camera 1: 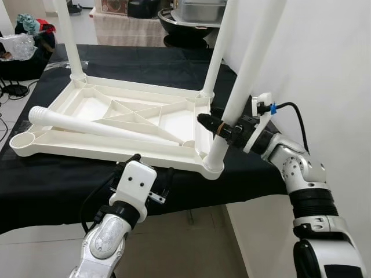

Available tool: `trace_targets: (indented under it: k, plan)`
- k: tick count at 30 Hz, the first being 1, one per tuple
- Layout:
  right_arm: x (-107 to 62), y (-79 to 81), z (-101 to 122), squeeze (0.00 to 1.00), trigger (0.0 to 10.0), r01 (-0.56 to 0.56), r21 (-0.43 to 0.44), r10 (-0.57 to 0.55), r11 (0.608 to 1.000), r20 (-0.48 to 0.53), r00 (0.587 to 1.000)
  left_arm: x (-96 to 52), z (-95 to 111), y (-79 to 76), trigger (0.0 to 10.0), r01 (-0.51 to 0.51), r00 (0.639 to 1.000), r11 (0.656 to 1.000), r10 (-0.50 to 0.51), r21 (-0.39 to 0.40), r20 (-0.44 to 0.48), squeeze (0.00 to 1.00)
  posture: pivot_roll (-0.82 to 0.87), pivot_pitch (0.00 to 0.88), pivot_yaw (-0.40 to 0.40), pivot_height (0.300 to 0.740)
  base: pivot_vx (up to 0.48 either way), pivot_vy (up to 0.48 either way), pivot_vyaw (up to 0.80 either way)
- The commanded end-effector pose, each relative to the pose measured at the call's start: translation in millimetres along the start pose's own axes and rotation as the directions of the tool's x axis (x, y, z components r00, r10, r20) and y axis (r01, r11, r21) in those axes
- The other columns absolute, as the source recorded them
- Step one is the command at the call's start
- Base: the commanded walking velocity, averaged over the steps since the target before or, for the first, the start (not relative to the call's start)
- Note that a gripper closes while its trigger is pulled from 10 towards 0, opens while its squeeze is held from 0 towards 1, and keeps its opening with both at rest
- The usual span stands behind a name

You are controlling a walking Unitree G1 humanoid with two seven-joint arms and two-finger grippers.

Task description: Building children table

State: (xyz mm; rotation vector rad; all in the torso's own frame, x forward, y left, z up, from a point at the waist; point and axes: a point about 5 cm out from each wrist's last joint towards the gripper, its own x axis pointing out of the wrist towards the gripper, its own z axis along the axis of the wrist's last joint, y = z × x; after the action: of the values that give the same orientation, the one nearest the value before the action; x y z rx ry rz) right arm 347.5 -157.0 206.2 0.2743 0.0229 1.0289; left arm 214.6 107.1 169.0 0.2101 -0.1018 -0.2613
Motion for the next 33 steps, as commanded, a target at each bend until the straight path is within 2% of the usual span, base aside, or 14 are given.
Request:
trace_targets:
  k: [1, 2, 3, 4, 5, 12, 15, 17, 19, 22, 25, 27, 32, 33]
  plan:
    - [2.4, 6.4, -4.3, 0.0, 10.0, -0.065, 0.004, 0.065, 0.998, -0.014, 0.998, -0.6, -0.7, -1.1, 10.0, 0.003, 1.0, 1.0, -0.003, 0.001, -0.006, 0.0, 0.08, 0.036, -0.133, 0.74, 0.0, 0.0, 0.0]
    - [2.4, 6.4, -4.3, 0.0, 10.0, -0.065, 0.004, 0.065, 0.998, -0.014, 0.998, -0.6, -0.7, -1.1, 10.0, 0.003, 1.0, 1.0, -0.003, 0.001, -0.006, 0.0, 0.08, 0.036, -0.133, 0.74, 0.0, 0.0, 0.0]
    - [2.9, 11.1, -9.8, 0.0, 3.5, -0.12, 0.01, 0.121, 0.993, -0.035, 0.992, -0.5, -0.6, -0.9, 10.0, 0.002, 1.0, 1.0, -0.002, 0.002, -0.006, 0.0, 0.08, 0.036, -0.134, 0.74, 0.0, 0.0, 0.0]
    - [2.9, 11.1, -9.8, 0.0, 3.5, -0.12, 0.01, 0.121, 0.993, -0.035, 0.992, -0.5, -0.6, -0.9, 10.0, 0.002, 1.0, 1.0, -0.002, 0.002, -0.006, 0.0, 0.08, 0.036, -0.134, 0.74, 0.0, 0.0, 0.0]
    - [6.1, 16.0, -15.0, 0.0, 0.0, -0.164, 0.012, 0.164, 0.986, -0.045, 0.985, -0.5, -0.3, -1.0, 10.0, 0.003, 1.0, 1.0, -0.003, 0.001, -0.005, 0.0, 0.08, 0.036, -0.133, 0.74, 0.0, 0.0, 0.0]
    - [17.8, 12.9, -20.8, 0.0, 0.0, -0.092, 0.005, 0.093, 0.996, -0.033, 0.995, -0.4, -0.2, -1.3, 10.0, 0.004, 1.0, 1.0, -0.004, 0.0, -0.005, 0.0, 0.08, 0.037, -0.132, 0.74, 0.0, 0.0, 0.0]
    - [26.2, -7.8, -18.8, 0.0, 0.0, 0.2, -0.067, -0.2, 0.978, 0.001, 0.98, -0.3, -0.5, -1.4, 10.0, 0.007, 1.0, 1.0, -0.007, -0.002, -0.006, 0.0, 0.07, 0.04, -0.128, 0.74, 0.0, 0.0, 0.0]
    - [23.8, -33.1, -18.4, 0.0, 0.0, 0.565, -0.08, -0.565, 0.821, 0.031, 0.825, -0.3, -0.6, -2.1, 10.0, 0.011, 1.0, 1.0, -0.011, -0.003, -0.006, 0.0, 0.07, 0.04, -0.127, 0.74, 0.0, 0.0, 0.0]
    - [23.8, -33.1, -18.4, 0.0, 0.0, 0.565, -0.08, -0.565, 0.821, 0.031, 0.825, -0.3, -0.6, -2.1, 10.0, 0.011, 1.0, 1.0, -0.011, -0.003, -0.006, 0.0, 0.07, 0.04, -0.127, 0.74, 0.0, 0.0, 0.0]
    - [13.2, -46.6, -21.0, 0.0, 0.0, 0.756, -0.084, -0.758, 0.649, 0.019, 0.652, -0.1, -0.4, -2.9, 10.0, 0.014, 1.0, 1.0, -0.014, -0.003, -0.005, 0.0, 0.07, 0.042, -0.127, 0.74, 0.0, 0.0, 0.0]
    - [7.6, -49.8, -22.4, 0.0, 0.0, 0.811, -0.101, -0.815, 0.577, 0.006, 0.58, 0.0, -0.2, -2.9, 10.0, 0.014, 1.0, 1.0, -0.014, -0.005, -0.005, 0.0, 0.07, 0.042, -0.127, 0.74, 0.0, 0.0, 0.0]
    - [-8.3, -51.3, -22.5, 0.0, 0.0, 0.939, -0.082, -0.942, 0.335, 0.012, 0.337, -0.4, -0.3, -2.0, 10.0, 0.01, 1.0, 1.0, -0.01, -0.003, -0.006, 0.0, 0.07, 0.044, -0.13, 0.74, 0.0, 0.0, 0.0]
    - [-13.6, -47.2, -25.0, 0.0, 0.0, 0.973, -0.054, -0.974, 0.225, 0.003, 0.226, -0.5, -0.5, -1.7, 10.0, 0.01, 1.0, 1.0, -0.01, -0.001, -0.008, 0.0, 0.07, 0.044, -0.129, 0.74, 0.0, 0.0, 0.0]
    - [-10.6, -45.2, -26.5, 0.0, 10.0, 0.978, -0.041, -0.978, 0.206, 0.007, 0.207, -0.4, -0.5, -1.7, 10.0, 0.01, 1.0, 1.0, -0.01, -0.002, -0.007, 0.0, 0.07, 0.044, -0.128, 0.74, 0.0, 0.0, 0.0]
